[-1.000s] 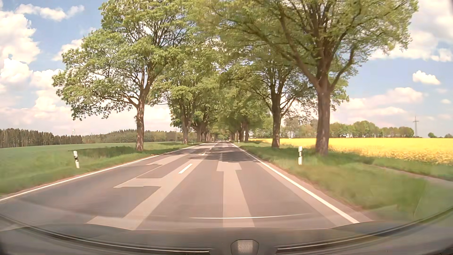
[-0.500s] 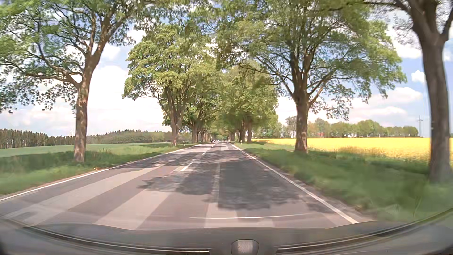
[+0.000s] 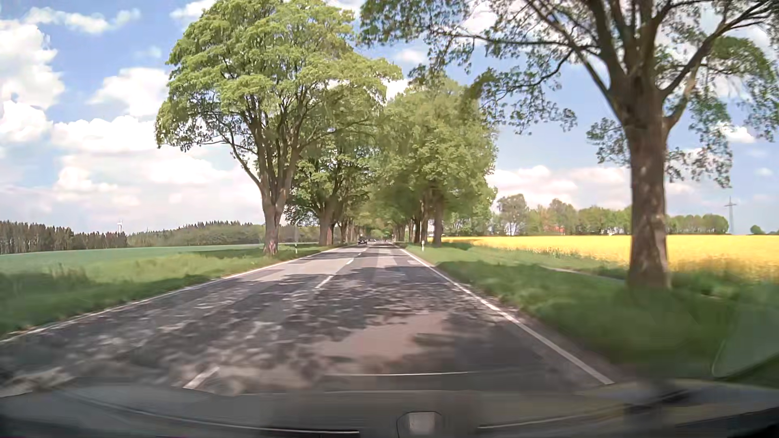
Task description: Follow the waypoints while adhering to traffic rules and regulations
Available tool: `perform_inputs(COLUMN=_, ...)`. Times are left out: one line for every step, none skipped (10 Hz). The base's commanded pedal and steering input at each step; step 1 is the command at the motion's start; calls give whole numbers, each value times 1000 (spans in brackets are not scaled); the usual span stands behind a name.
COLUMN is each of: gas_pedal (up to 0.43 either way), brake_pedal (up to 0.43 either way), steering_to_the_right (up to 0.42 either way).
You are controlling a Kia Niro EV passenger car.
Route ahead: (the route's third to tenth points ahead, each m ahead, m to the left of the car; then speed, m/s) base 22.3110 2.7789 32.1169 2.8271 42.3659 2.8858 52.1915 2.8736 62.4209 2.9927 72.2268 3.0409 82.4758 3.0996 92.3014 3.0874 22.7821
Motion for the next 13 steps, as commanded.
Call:
perform_inputs(gas_pedal=0, brake_pedal=0, steering_to_the_right=-3)
perform_inputs(gas_pedal=0, brake_pedal=0, steering_to_the_right=-3)
perform_inputs(gas_pedal=0, brake_pedal=0, steering_to_the_right=-4)
perform_inputs(gas_pedal=0, brake_pedal=0, steering_to_the_right=-4)
perform_inputs(gas_pedal=0, brake_pedal=0, steering_to_the_right=-4)
perform_inputs(gas_pedal=0, brake_pedal=0, steering_to_the_right=-4)
perform_inputs(gas_pedal=0, brake_pedal=0, steering_to_the_right=-4)
perform_inputs(gas_pedal=0, brake_pedal=0, steering_to_the_right=-4)
perform_inputs(gas_pedal=0, brake_pedal=0, steering_to_the_right=-4)
perform_inputs(gas_pedal=0, brake_pedal=0, steering_to_the_right=-4)
perform_inputs(gas_pedal=0, brake_pedal=0, steering_to_the_right=-4)
perform_inputs(gas_pedal=0, brake_pedal=0, steering_to_the_right=-4)
perform_inputs(gas_pedal=0, brake_pedal=0, steering_to_the_right=-4)
